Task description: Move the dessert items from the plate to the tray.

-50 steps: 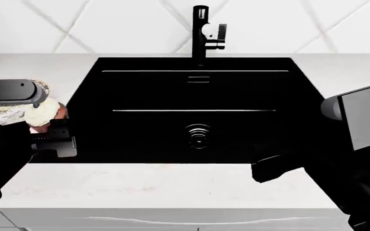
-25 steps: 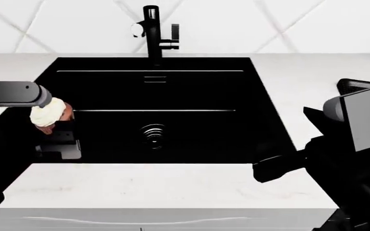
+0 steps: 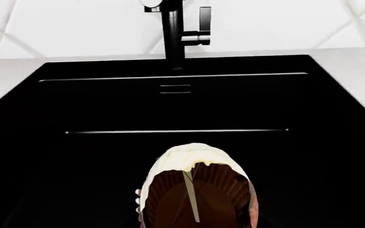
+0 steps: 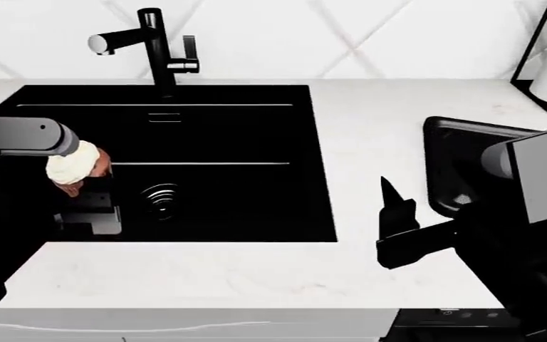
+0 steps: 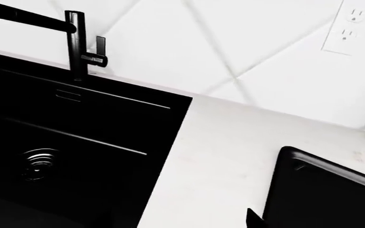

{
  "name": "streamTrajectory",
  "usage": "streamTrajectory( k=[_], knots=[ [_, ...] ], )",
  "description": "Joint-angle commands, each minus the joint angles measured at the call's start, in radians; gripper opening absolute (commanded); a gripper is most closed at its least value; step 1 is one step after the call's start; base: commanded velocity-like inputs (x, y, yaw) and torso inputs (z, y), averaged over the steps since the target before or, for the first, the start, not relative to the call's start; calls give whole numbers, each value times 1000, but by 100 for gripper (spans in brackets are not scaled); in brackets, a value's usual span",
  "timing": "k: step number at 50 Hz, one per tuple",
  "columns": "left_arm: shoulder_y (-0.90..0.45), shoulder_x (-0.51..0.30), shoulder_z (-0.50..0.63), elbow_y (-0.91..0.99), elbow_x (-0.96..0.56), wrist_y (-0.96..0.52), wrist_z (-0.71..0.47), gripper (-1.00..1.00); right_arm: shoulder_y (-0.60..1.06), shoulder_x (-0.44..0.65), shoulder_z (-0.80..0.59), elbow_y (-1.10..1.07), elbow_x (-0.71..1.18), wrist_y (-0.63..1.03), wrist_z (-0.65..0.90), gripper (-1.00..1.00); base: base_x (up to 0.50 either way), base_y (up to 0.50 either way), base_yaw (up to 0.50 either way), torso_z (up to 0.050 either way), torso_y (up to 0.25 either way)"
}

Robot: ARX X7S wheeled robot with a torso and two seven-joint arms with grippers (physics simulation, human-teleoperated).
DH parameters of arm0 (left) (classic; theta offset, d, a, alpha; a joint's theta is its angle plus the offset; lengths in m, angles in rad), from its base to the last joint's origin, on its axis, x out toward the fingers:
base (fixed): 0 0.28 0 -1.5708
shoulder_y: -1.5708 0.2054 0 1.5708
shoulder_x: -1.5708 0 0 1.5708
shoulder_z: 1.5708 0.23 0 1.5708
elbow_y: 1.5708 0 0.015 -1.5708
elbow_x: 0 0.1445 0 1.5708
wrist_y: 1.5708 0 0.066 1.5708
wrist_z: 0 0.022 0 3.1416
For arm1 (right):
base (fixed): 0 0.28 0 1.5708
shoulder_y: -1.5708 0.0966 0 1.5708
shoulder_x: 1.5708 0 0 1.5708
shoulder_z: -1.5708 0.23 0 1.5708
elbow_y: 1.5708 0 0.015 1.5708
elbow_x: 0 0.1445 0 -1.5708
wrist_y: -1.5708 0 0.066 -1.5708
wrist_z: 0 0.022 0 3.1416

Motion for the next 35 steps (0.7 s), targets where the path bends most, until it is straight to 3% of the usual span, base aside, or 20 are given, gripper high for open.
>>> streamTrajectory(
  k=[1, 35],
  knots=[
    [-10, 0, 7, 2, -6, 3, -3, -100, -3, 5, 2, 4, 3, -7, 6, 100, 0, -500, 0, 0, 0],
    [-17, -1, 21, 4, -5, 1, -1, -100, -37, 12, 15, 3, -21, -30, -2, 100, 0, -500, 0, 0, 0]
  ],
)
